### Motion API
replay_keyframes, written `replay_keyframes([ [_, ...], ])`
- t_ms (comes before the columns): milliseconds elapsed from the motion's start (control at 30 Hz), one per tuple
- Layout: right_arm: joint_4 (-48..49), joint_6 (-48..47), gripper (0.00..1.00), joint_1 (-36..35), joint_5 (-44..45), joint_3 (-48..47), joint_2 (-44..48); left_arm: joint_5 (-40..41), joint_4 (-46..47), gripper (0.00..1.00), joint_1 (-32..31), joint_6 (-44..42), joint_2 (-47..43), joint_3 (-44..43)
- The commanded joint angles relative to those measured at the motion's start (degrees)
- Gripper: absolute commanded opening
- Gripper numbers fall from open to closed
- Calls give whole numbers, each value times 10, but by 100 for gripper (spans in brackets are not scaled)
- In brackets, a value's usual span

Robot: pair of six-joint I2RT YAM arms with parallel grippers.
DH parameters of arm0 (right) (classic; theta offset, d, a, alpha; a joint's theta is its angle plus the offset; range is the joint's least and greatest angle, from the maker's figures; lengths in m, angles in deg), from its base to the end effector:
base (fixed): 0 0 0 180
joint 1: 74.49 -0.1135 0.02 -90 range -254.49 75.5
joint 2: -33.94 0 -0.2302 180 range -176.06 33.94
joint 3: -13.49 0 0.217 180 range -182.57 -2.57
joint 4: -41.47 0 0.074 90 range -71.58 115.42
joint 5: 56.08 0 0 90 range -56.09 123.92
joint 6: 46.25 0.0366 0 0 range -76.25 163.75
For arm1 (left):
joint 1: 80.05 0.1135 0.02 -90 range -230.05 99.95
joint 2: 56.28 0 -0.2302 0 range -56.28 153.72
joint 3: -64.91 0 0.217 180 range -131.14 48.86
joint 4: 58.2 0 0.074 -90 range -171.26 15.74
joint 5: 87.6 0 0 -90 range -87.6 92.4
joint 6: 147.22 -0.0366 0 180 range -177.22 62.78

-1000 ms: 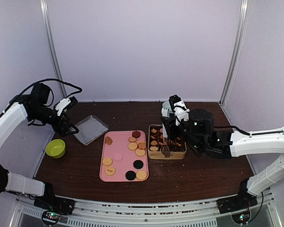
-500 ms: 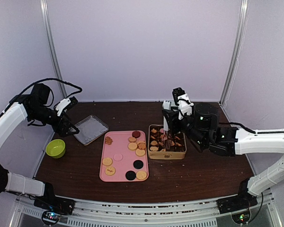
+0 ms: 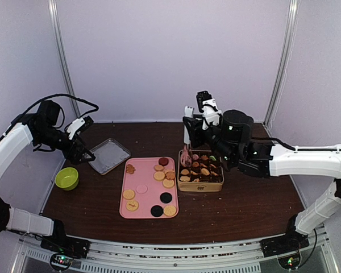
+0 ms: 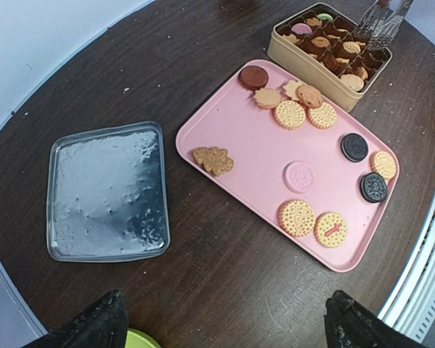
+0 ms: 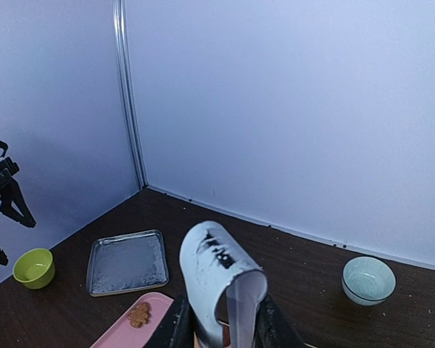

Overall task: Pack the cookies
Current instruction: Place the fake cookies in the empty pocket of the box, then pick up the fake cookies from the plate.

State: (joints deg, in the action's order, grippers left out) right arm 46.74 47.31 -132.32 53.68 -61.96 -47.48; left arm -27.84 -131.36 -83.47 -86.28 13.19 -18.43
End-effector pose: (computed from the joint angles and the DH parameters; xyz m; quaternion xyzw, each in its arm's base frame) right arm 0.1755 0.2557 0.3172 -0.2123 0.6787 0.2485 0.6577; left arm 0.2024 -0.0306 0.2903 0.3267 0.8745 -0.1885 0.3051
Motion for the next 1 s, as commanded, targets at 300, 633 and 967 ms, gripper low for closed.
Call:
replay_keyframes([
  [300,28,11,26,3,-11,-254,-267,22,1,98,4,-25,-18,9],
  [633,11,25,26,10,-8,-349,-376,27,0,98,4,-32,-20,17],
  [967,12,34,34,17,3,-345,-396,26,-1,98,4,-31,-21,17],
])
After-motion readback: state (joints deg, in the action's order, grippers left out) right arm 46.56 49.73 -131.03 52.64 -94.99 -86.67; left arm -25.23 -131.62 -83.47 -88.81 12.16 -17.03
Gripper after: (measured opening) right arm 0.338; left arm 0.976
